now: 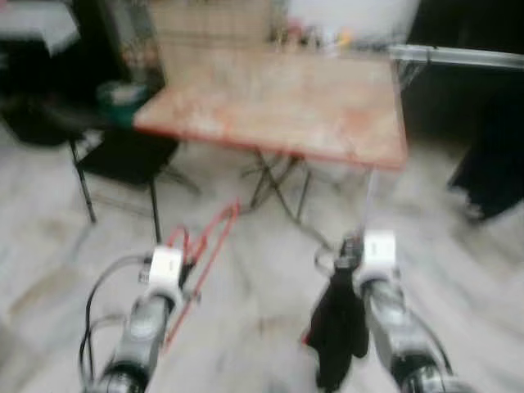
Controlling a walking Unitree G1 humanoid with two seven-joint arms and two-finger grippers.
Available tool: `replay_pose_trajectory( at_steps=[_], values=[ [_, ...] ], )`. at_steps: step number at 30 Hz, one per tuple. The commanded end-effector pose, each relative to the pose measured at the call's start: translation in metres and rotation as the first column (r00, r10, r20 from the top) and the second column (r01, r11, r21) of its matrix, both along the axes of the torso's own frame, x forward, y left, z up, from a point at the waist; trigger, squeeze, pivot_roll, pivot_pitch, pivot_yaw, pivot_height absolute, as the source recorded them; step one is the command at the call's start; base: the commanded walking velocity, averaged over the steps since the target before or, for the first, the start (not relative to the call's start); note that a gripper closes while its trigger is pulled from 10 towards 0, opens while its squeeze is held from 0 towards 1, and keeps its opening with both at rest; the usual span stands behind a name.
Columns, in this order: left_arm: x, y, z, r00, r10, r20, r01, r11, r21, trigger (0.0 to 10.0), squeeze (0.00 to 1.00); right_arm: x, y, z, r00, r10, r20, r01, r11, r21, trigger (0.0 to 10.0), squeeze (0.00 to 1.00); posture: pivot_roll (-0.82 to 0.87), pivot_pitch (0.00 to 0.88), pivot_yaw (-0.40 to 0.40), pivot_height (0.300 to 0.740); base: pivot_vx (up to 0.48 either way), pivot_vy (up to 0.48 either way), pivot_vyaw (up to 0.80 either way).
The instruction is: Hang hanger
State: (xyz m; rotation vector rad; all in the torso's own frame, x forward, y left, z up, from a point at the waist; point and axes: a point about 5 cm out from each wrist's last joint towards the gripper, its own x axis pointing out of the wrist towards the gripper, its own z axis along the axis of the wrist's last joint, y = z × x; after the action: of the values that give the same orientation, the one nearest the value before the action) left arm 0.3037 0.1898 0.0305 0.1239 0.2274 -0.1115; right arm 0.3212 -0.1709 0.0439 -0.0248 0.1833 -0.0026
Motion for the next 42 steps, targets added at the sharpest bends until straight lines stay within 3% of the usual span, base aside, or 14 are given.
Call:
replay_pose_trajectory(
  at_steps=[1,7,13,14,15,16,17,18,19,23,25,28,30,42],
  values=[
    [0.004,-0.004,0.005,1.0,-0.01,0.022,0.01,1.0,-0.006,10.0,0.0,0.004,-0.004,0.01,0.999,-0.003,0.05,0.004,1.0,-0.008,10.0,0.0,0.12,0.0,-0.021,0.74,0.48,0.0,0.0],
    [0.003,-0.004,0.003,1.0,-0.007,0.017,0.008,1.0,-0.005,10.0,0.0,0.008,-0.003,0.022,0.993,0.004,0.115,-0.001,1.0,-0.028,10.0,0.0,0.12,0.0,-0.021,0.74,0.48,0.0,0.0],
    [0.0,-0.001,0.0,1.0,0.004,0.001,-0.004,1.0,0.0,10.0,0.0,0.024,0.002,0.072,0.944,0.022,0.329,-0.005,0.999,-0.052,10.0,0.0,0.12,0.0,-0.018,0.74,0.48,0.0,0.0],
    [-0.001,0.001,-0.002,1.0,0.009,-0.006,-0.009,1.0,0.006,10.0,0.0,0.03,0.006,0.096,0.912,0.054,0.406,-0.025,0.997,-0.075,10.0,0.0,0.12,0.0,-0.015,0.74,0.48,0.0,0.0],
    [-0.001,0.001,-0.002,1.0,0.009,-0.006,-0.009,1.0,0.006,10.0,0.0,0.03,0.006,0.096,0.912,0.054,0.406,-0.025,0.997,-0.075,10.0,0.0,0.12,0.0,-0.015,0.74,0.48,0.0,0.0],
    [-0.004,0.003,-0.005,1.0,0.014,-0.017,-0.014,1.0,0.009,10.0,0.0,0.038,0.012,0.13,0.861,0.082,0.502,-0.045,0.995,-0.085,10.0,0.0,0.11,0.0,-0.014,0.74,0.48,0.0,0.0],
    [-0.004,0.003,-0.005,1.0,0.014,-0.017,-0.014,1.0,0.009,10.0,0.0,0.038,0.012,0.13,0.861,0.082,0.502,-0.045,0.995,-0.085,10.0,0.0,0.11,0.0,-0.014,0.74,0.48,0.0,0.0],
    [-0.006,0.004,-0.007,0.999,0.019,-0.028,-0.019,1.0,0.012,10.0,0.0,0.043,0.016,0.159,0.811,0.105,0.575,-0.063,0.994,-0.093,10.0,0.0,0.11,0.0,-0.01,0.74,0.48,0.0,0.0],
    [-0.006,0.004,-0.007,0.999,0.019,-0.028,-0.019,1.0,0.012,10.0,0.0,0.043,0.016,0.159,0.811,0.105,0.575,-0.063,0.994,-0.093,10.0,0.0,0.11,0.0,-0.01,0.74,0.48,0.0,0.0],
    [-0.01,0.006,-0.013,0.998,0.033,-0.058,-0.032,0.999,0.017,10.0,0.0,0.052,0.024,0.205,0.732,0.154,0.663,-0.101,0.988,-0.118,10.0,0.0,0.1,0.0,-0.007,0.74,0.48,0.0,0.0],
    [-0.02,0.01,-0.028,0.987,0.056,-0.152,-0.046,0.997,0.068,10.0,0.0,0.054,0.035,0.24,0.658,0.218,0.721,-0.142,0.976,-0.166,10.0,0.0,0.09,0.0,-0.005,0.74,0.403,0.0,0.0],
    [-0.028,0.014,-0.038,0.973,0.069,-0.219,-0.047,0.993,0.105,10.0,0.0,0.054,0.039,0.255,0.628,0.236,0.741,-0.156,0.972,-0.178,10.0,0.0,0.09,0.0,-0.005,0.74,0.109,0.0,0.0],
    [-0.048,0.025,-0.056,0.942,0.095,-0.322,-0.043,0.985,0.164,10.0,0.0,0.055,0.042,0.277,0.596,0.246,0.764,-0.162,0.969,-0.186,10.0,0.0,0.09,0.0,-0.006,0.74,0.0,0.0,0.0],
    [-0.11,0.054,-0.093,0.839,0.143,-0.525,0.042,0.945,0.325,10.0,0.0,0.068,0.036,0.33,0.553,0.228,0.801,-0.12,0.974,-0.194,10.0,0.0,0.1,0.0,-0.011,0.74,0.0,0.0,0.0]
  ],
)
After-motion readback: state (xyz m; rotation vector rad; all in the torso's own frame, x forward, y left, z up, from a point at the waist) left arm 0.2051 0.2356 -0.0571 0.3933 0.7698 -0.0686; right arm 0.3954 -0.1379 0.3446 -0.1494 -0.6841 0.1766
